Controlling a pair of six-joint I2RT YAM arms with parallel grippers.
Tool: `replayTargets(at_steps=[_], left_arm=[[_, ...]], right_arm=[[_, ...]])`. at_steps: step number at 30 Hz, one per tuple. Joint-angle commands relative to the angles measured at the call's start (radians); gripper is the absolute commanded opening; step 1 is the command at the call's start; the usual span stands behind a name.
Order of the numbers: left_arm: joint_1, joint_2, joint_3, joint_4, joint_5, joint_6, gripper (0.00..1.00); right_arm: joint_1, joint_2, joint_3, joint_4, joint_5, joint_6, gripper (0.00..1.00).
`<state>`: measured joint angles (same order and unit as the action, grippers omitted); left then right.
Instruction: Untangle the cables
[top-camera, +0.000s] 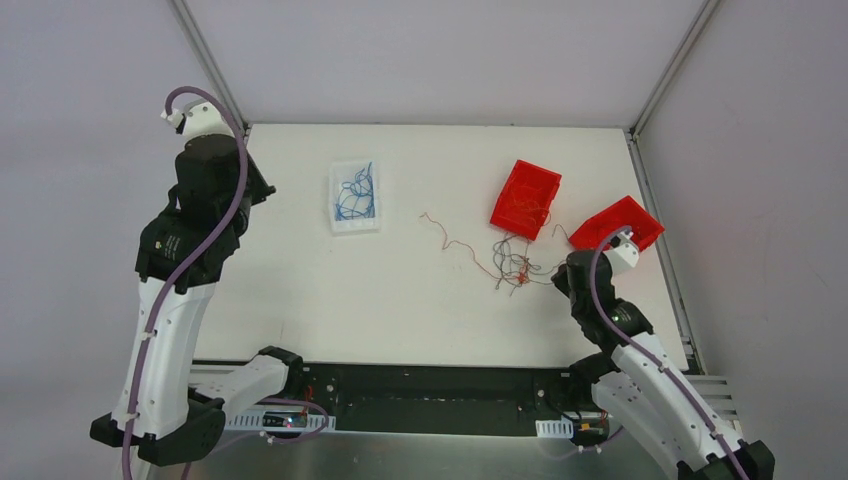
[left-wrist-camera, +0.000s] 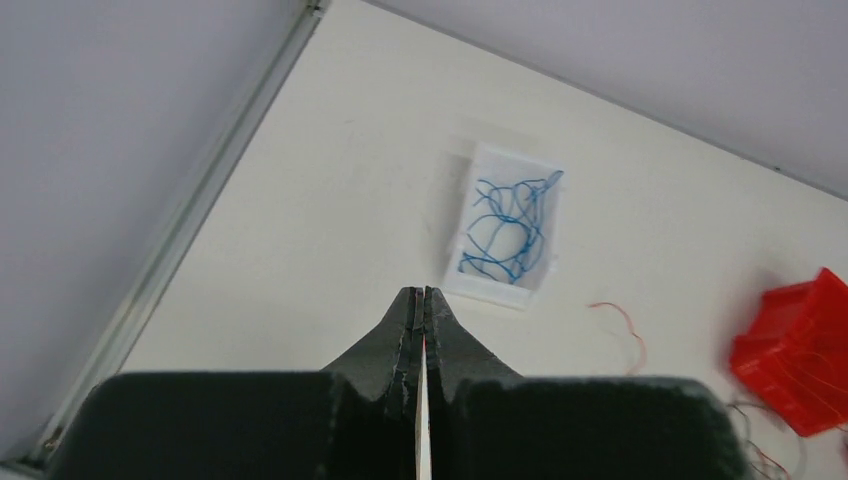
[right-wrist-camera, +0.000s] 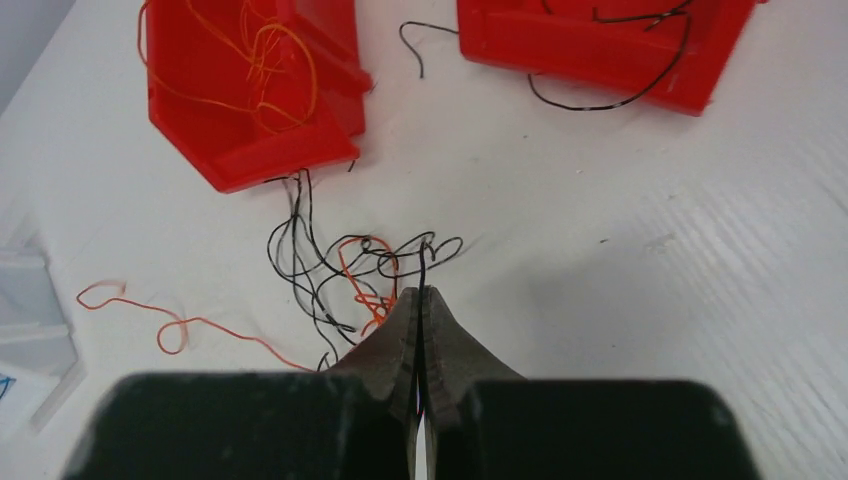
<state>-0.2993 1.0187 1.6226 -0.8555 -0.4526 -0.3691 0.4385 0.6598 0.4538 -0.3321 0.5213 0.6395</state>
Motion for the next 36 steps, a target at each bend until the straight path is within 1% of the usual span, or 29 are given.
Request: replayTargets(at_steps=[1,2,3,4,5,7,8,9,10,11,13,14,15,18,20,23,25,27,29,32,34,36], left_arm=[[0.003,0.003,-0.020,-0.027,-0.173,0.085,0.00],[0.003,-0.002,-0.029,-0.023,-0.101,0.088,0.00],[0.003,-0.008,-0.047,-0.004,0.007,0.094,0.00],[0.003,-0.009,-0.066,0.010,0.135,0.094,0.03],[0.003,-0.006,-0.089,0.024,0.279,0.077,0.20],[0.002,0.015,-0.153,0.082,0.558,-0.002,0.68],[0.000,0.028,-0.205,0.133,0.673,-0.053,0.87],[-0.009,0.039,-0.260,0.201,0.748,-0.115,0.97],[-0.041,0.049,-0.320,0.265,0.787,-0.158,0.99],[-0.066,0.061,-0.369,0.317,0.789,-0.188,0.99],[-0.179,0.093,-0.427,0.381,0.715,-0.219,0.99],[-0.218,0.117,-0.442,0.406,0.682,-0.235,0.99],[-0.249,0.147,-0.458,0.432,0.677,-0.256,0.99],[-0.317,0.285,-0.449,0.496,0.697,-0.317,0.98],[-0.358,0.361,-0.428,0.523,0.669,-0.357,0.99],[-0.383,0.451,-0.429,0.603,0.649,-0.454,0.99],[-0.386,0.509,-0.438,0.671,0.656,-0.539,0.99],[-0.391,0.563,-0.466,0.788,0.675,-0.645,0.99],[-0.403,0.610,-0.531,0.943,0.695,-0.818,0.99],[-0.432,0.679,-0.652,1.204,0.671,-1.060,0.99],[-0.451,0.737,-0.670,1.285,0.655,-1.150,0.99],[-0.467,0.798,-0.653,1.333,0.645,-1.198,0.93]], right_arm=[[-0.048,-0.031,0.040,-0.088,0.044,-0.051,0.00],[-0.049,-0.030,0.048,-0.086,0.018,-0.067,0.00],[-0.049,-0.031,0.060,-0.079,-0.022,-0.087,0.00],[-0.049,-0.029,0.070,-0.071,-0.068,-0.111,0.00],[-0.050,-0.026,0.081,-0.067,-0.104,-0.125,0.00],[-0.049,-0.018,0.110,-0.065,-0.154,-0.142,0.00],[-0.049,-0.013,0.127,-0.072,-0.165,-0.144,0.00],[-0.049,-0.008,0.149,-0.083,-0.171,-0.146,0.00],[-0.050,-0.002,0.178,-0.092,-0.182,-0.151,0.00],[-0.050,0.004,0.199,-0.102,-0.194,-0.159,0.00],[-0.049,0.016,0.241,-0.118,-0.224,-0.176,0.00],[-0.049,0.022,0.262,-0.127,-0.241,-0.187,0.00],[-0.049,0.028,0.281,-0.136,-0.255,-0.199,0.00],[-0.050,0.039,0.322,-0.157,-0.281,-0.216,0.00],[-0.050,0.038,0.334,-0.160,-0.293,-0.223,0.00],[-0.049,0.032,0.342,-0.158,-0.318,-0.223,0.00],[-0.049,0.028,0.342,-0.151,-0.338,-0.222,0.00],[-0.050,0.026,0.343,-0.144,-0.341,-0.219,0.00],[-0.049,0.023,0.344,-0.144,-0.334,-0.220,0.00],[-0.050,0.017,0.347,-0.141,-0.333,-0.225,0.00],[-0.049,0.012,0.346,-0.138,-0.333,-0.227,0.00],[-0.050,0.010,0.345,-0.135,-0.337,-0.226,0.00]])
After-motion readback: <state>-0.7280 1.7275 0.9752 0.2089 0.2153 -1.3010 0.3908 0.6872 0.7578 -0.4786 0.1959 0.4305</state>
